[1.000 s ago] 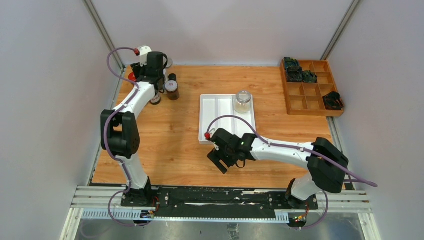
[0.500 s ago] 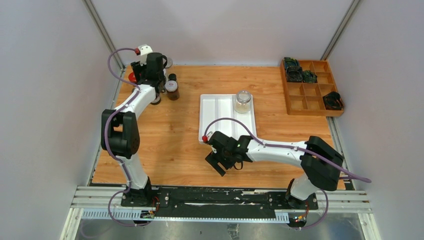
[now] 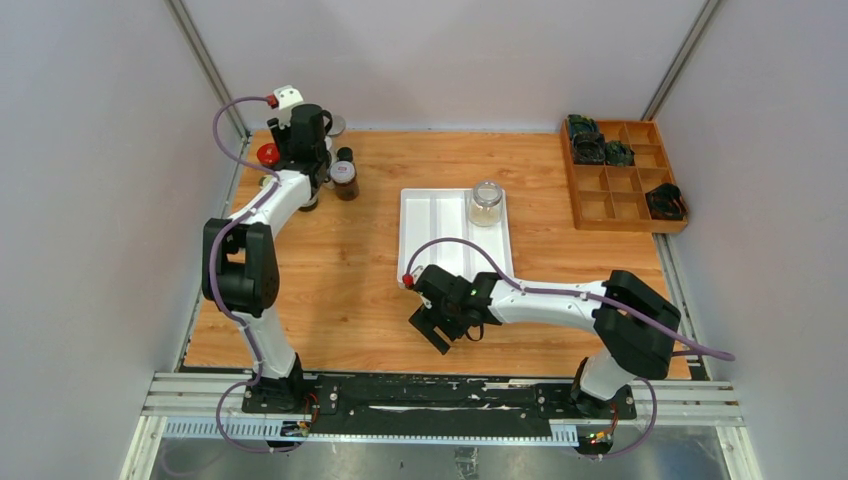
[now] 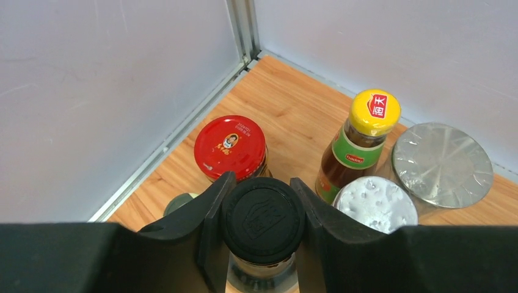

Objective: Organize the condiment bottles
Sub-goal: Pick up the bottle from the corner of the board.

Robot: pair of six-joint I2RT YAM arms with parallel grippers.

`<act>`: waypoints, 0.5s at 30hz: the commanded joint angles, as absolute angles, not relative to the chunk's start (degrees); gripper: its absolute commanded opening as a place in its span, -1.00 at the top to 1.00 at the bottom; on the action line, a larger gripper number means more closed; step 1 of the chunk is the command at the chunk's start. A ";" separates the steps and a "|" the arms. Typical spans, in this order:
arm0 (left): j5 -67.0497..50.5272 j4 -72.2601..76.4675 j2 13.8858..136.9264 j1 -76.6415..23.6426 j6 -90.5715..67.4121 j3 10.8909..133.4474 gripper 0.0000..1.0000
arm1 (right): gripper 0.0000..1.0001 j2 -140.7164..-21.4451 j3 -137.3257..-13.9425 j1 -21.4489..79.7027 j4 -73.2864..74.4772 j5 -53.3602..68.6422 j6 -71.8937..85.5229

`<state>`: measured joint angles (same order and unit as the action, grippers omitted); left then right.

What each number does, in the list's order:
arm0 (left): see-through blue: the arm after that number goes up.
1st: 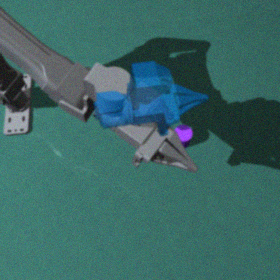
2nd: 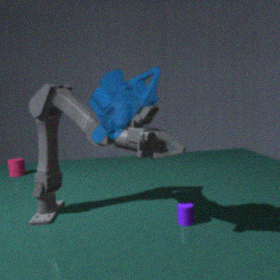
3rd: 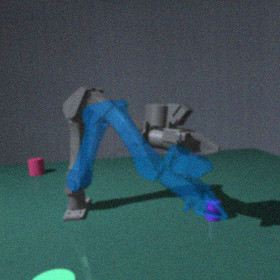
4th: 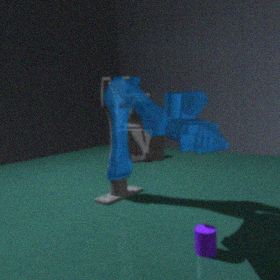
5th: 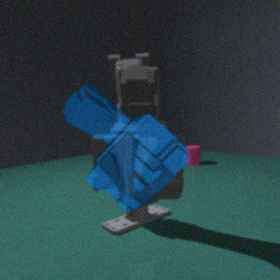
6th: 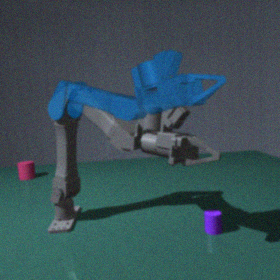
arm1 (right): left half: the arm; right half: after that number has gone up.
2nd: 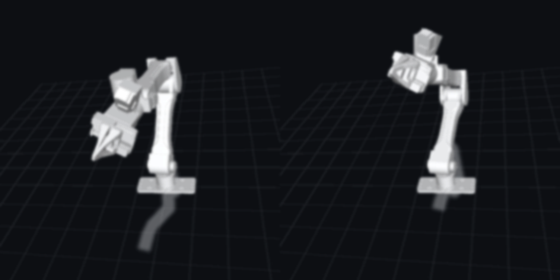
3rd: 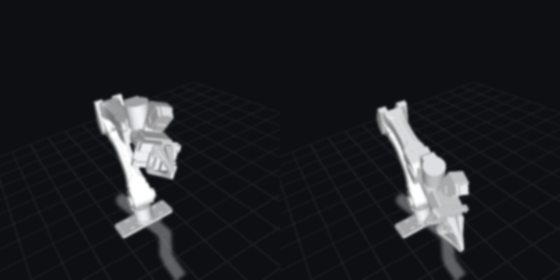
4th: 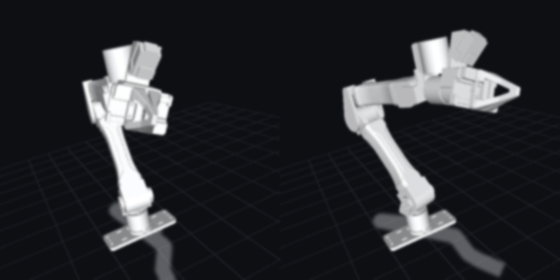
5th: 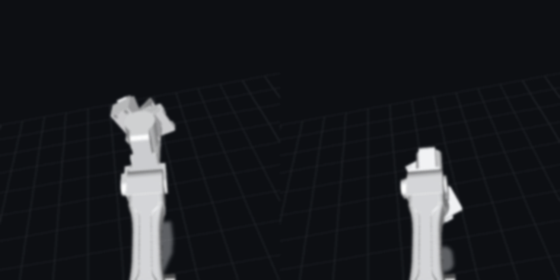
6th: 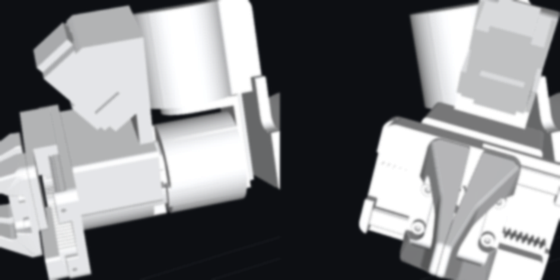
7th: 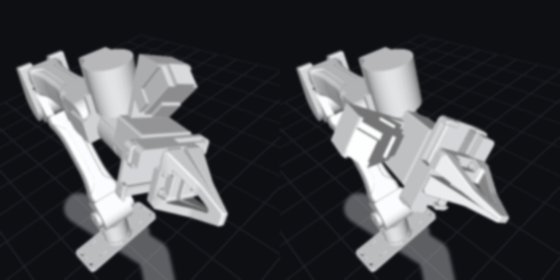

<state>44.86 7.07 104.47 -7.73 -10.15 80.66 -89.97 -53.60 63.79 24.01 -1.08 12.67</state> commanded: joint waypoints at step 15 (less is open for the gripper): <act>38.36 6.34 95.73 -8.30 -19.04 67.01 0.94 | -0.67 -91.51 -53.59 65.94 24.35 -0.88 13.15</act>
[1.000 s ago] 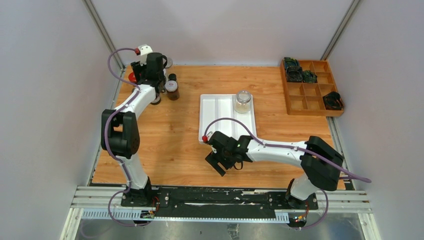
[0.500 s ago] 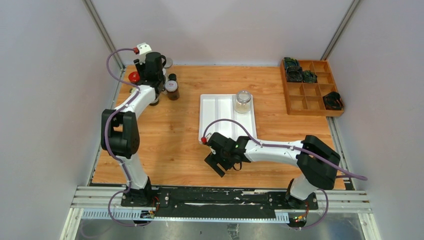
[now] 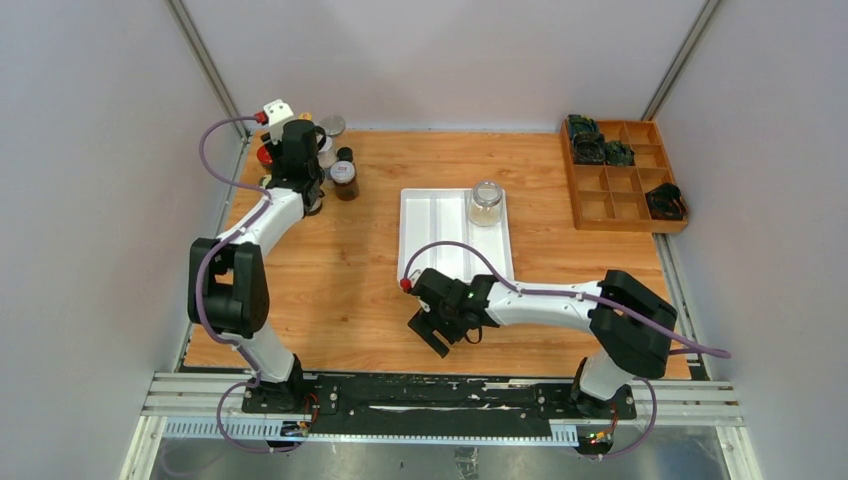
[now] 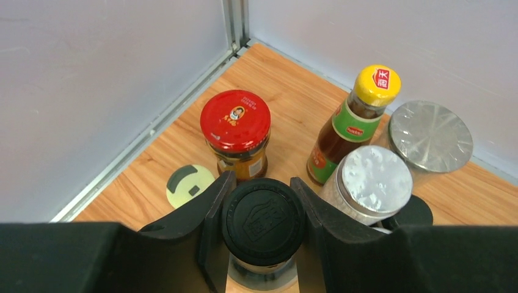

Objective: Organize the condiment bottles
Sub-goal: Pick up the bottle from the corner of the board, then place the bottle in the storage box.

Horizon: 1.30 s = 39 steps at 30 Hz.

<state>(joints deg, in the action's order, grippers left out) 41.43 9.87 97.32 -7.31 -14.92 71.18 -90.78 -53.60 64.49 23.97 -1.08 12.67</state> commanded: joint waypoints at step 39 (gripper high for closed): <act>26.88 -22.29 86.93 -27.01 -13.19 89.32 0.95 | -0.83 -54.39 -61.21 63.38 47.98 -24.90 13.65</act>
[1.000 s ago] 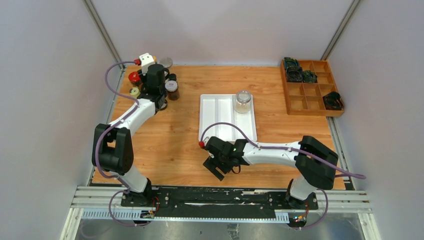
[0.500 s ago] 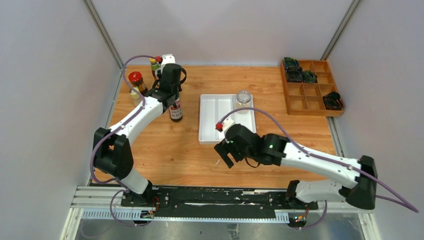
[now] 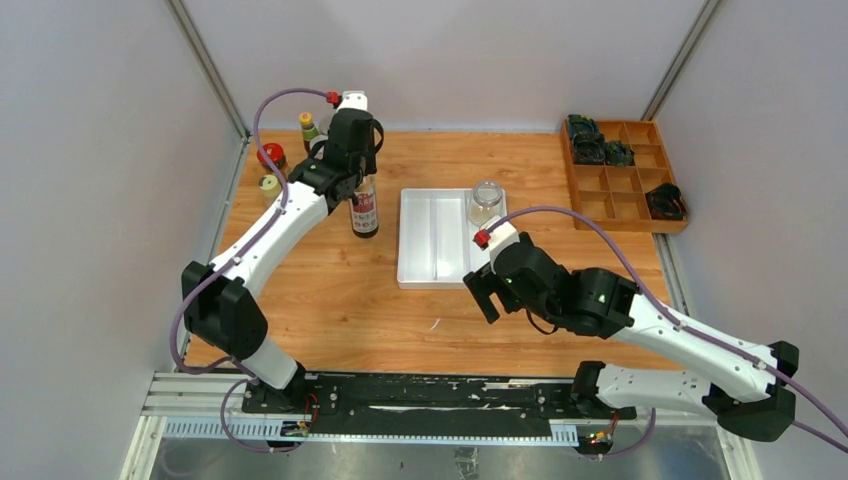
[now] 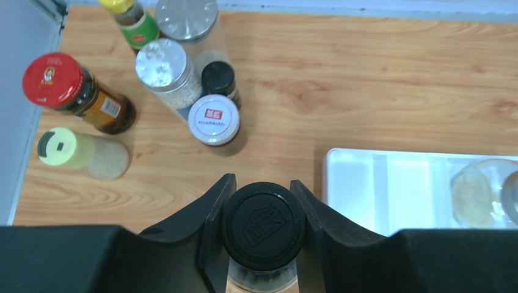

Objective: Organize the condiment bottles
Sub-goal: Place the bottle in the storage box.

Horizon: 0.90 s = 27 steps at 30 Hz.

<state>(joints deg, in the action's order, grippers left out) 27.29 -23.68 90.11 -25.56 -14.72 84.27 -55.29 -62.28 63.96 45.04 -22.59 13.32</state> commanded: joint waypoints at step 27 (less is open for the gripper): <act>27.24 -11.27 108.83 -40.18 -11.73 111.31 0.96 | -0.90 -48.01 -62.39 42.01 56.56 -22.85 17.06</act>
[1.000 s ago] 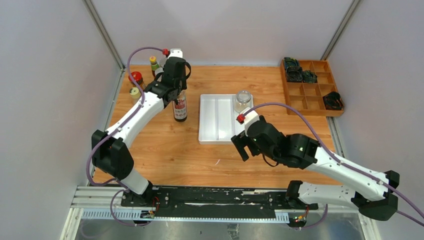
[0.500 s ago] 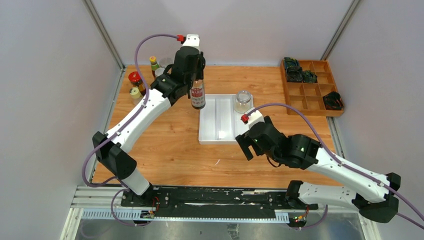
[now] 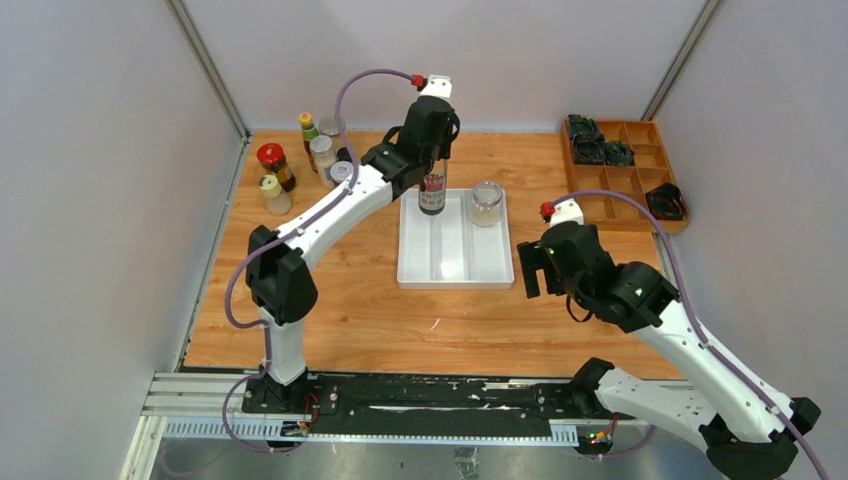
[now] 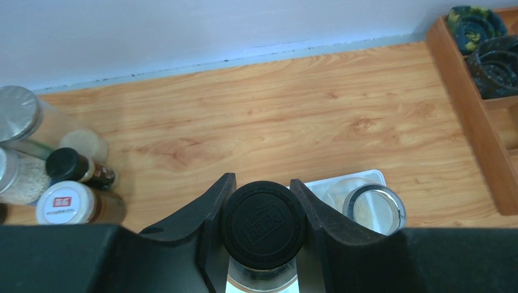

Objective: Organize the condiment bottles
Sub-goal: Place the bottle in the storage box.

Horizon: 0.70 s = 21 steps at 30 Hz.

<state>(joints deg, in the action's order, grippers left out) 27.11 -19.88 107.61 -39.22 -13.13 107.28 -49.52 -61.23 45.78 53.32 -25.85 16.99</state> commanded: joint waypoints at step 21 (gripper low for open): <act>26.50 -3.84 114.86 -41.57 -12.48 112.39 0.96 | -0.91 -47.33 -57.72 41.18 53.80 -19.18 16.74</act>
